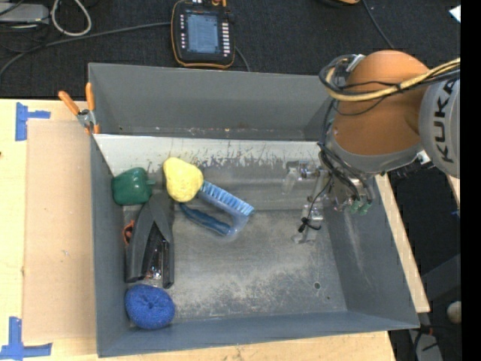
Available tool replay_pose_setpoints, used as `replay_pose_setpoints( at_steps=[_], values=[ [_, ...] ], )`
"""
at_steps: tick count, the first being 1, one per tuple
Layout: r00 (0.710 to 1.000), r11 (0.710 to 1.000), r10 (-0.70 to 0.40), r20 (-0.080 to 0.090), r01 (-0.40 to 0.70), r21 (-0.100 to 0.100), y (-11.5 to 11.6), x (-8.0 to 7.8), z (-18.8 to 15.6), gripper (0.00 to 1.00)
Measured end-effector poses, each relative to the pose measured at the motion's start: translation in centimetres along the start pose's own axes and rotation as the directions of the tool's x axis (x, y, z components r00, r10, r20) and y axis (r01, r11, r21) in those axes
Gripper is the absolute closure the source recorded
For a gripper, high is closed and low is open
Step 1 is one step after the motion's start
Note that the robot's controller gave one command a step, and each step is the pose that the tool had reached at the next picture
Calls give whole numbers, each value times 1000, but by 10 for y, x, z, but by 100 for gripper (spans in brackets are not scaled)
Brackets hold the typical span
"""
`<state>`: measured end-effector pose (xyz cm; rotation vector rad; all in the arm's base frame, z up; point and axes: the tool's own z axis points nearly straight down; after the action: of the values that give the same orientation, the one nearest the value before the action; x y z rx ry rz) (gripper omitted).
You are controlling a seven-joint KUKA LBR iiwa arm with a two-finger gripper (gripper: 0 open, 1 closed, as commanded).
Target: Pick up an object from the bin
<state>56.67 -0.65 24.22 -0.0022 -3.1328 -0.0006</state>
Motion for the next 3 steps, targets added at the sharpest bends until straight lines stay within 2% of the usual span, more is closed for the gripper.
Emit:
replay_pose_setpoints(
  at_steps=[1,2,3],
  values=[
    [1000,1000,0,8,0,0,0,-1,-5,0],
    [1000,1000,14,13,-14,-1,50,-38,129,0],
    [992,992,-125,16,125,2,70,-54,90,0]
  ],
)
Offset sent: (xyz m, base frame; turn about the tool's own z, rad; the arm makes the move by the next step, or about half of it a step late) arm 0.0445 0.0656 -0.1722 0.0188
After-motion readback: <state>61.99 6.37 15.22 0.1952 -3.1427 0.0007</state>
